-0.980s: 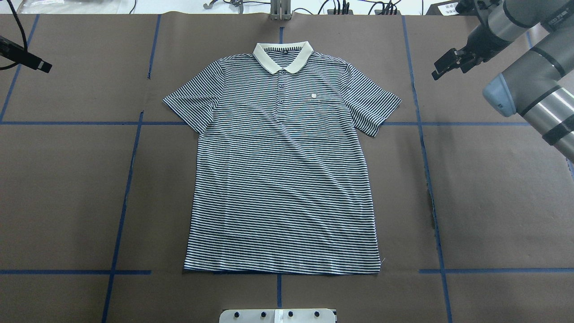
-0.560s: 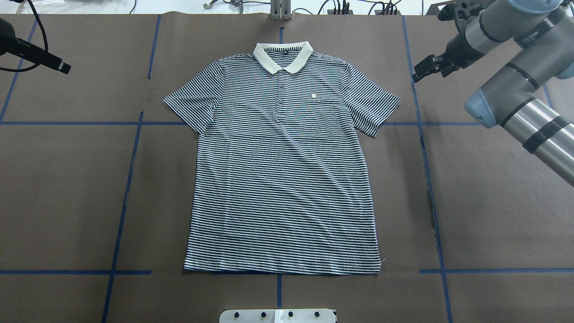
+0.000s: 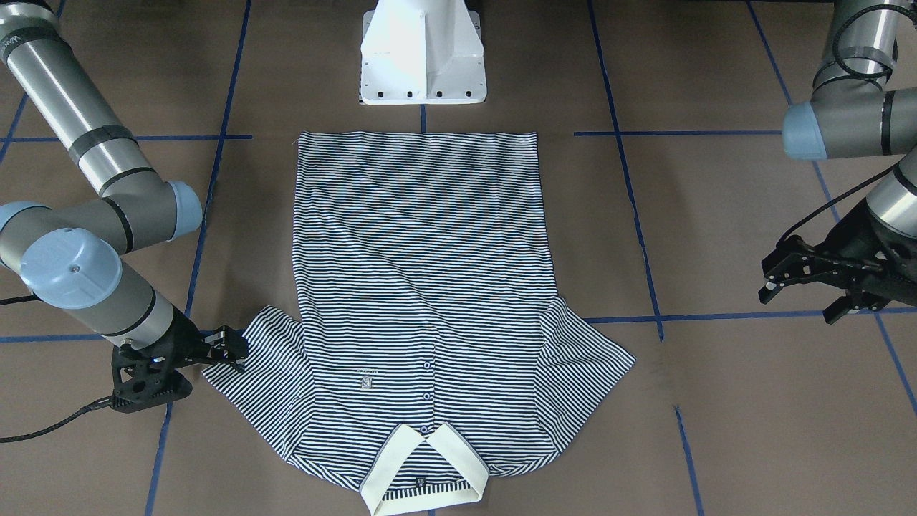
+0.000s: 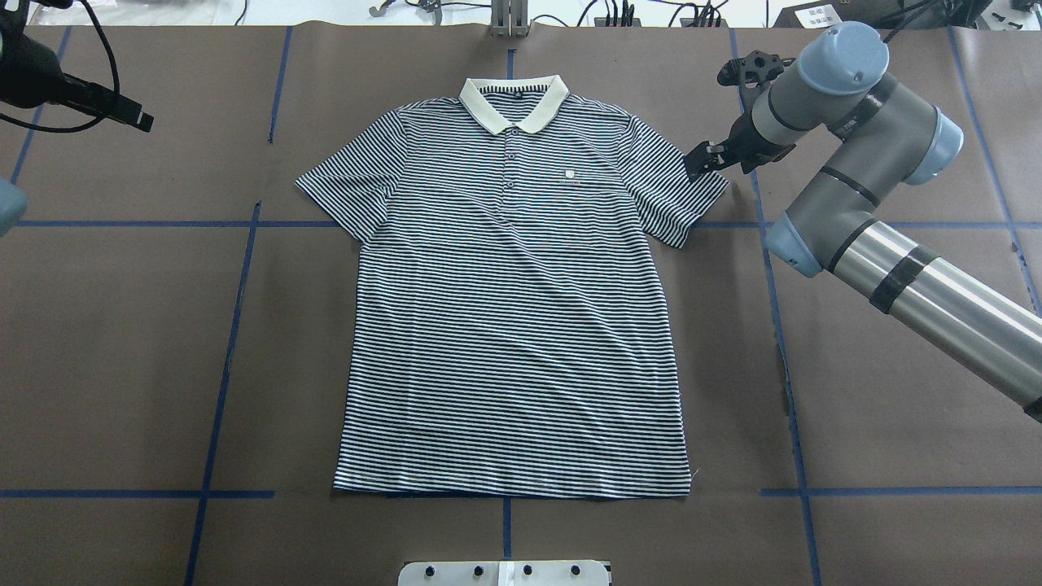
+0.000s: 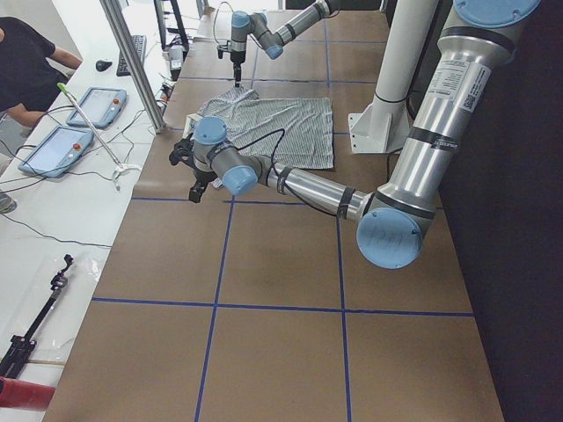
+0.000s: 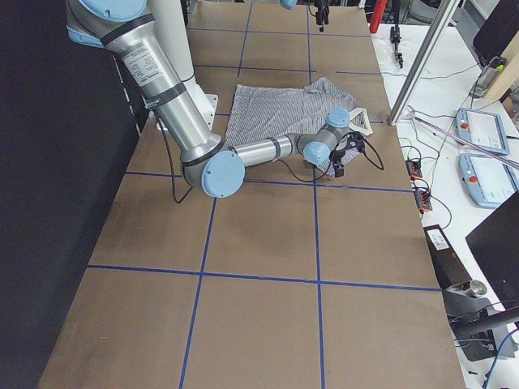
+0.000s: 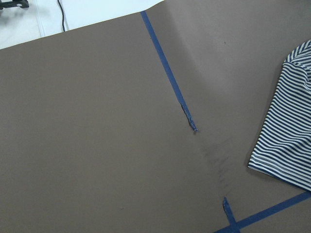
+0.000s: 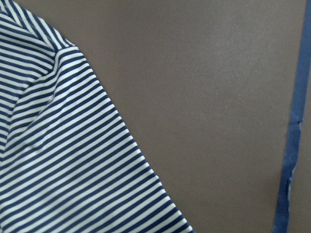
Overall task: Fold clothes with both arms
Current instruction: 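Lower the right gripper and grasp the sleeve nearest it, then fold the grasped sleeve inward onto the shirt body with the right gripper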
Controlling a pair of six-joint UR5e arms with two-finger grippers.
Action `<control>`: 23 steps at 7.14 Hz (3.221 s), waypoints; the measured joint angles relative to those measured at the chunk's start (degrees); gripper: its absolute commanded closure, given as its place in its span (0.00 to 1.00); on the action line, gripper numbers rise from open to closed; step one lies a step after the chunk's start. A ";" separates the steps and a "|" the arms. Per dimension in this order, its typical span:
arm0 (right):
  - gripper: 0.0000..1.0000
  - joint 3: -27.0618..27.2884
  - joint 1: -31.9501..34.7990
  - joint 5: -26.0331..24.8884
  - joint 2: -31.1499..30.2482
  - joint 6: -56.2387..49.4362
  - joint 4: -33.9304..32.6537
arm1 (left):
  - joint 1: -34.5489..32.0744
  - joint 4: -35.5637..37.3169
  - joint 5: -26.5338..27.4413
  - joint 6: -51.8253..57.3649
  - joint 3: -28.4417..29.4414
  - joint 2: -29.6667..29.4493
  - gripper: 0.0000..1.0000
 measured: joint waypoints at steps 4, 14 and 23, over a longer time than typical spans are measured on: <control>0.70 -0.90 -0.61 -0.31 -0.39 -0.21 -0.27 | 0.10 -0.03 -0.10 -0.59 -0.24 -0.03 0.00; 1.00 6.09 -0.66 2.79 0.65 0.56 -0.02 | 0.03 -0.03 -0.07 -0.71 -0.52 0.09 0.00; 0.00 -13.75 -6.29 -8.00 22.10 8.32 -1.29 | 0.02 -0.04 0.01 -0.48 -1.60 0.06 0.00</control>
